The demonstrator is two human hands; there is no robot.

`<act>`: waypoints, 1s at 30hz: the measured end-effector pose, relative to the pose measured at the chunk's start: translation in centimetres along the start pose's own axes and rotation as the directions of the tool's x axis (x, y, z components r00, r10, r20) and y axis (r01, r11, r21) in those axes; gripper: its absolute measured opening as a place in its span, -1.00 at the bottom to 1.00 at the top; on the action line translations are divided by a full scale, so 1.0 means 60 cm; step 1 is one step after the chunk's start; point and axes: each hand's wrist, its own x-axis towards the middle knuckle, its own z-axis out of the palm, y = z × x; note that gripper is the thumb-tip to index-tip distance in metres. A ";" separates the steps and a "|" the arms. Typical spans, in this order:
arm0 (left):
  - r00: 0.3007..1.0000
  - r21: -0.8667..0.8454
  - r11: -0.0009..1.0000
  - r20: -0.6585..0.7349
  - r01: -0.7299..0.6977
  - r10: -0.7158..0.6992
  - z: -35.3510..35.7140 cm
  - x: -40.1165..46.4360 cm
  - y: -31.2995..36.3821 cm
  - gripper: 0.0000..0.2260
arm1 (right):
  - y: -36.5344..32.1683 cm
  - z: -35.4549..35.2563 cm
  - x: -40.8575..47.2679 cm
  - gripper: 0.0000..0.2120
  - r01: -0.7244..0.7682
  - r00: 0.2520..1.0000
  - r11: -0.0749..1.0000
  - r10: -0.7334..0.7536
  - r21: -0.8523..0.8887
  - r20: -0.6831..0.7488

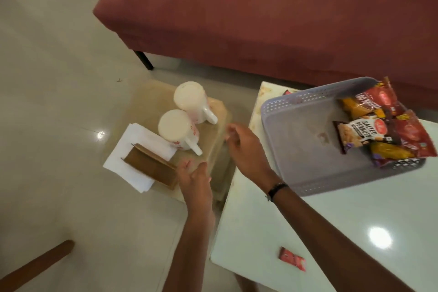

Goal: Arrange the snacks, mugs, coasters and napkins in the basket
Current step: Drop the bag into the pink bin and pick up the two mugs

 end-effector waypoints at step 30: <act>0.740 0.447 0.624 0.572 -0.642 0.352 0.061 0.058 0.059 -0.89 | -0.011 -0.075 -0.004 -0.82 0.006 0.911 0.963 0.106 0.270 -0.398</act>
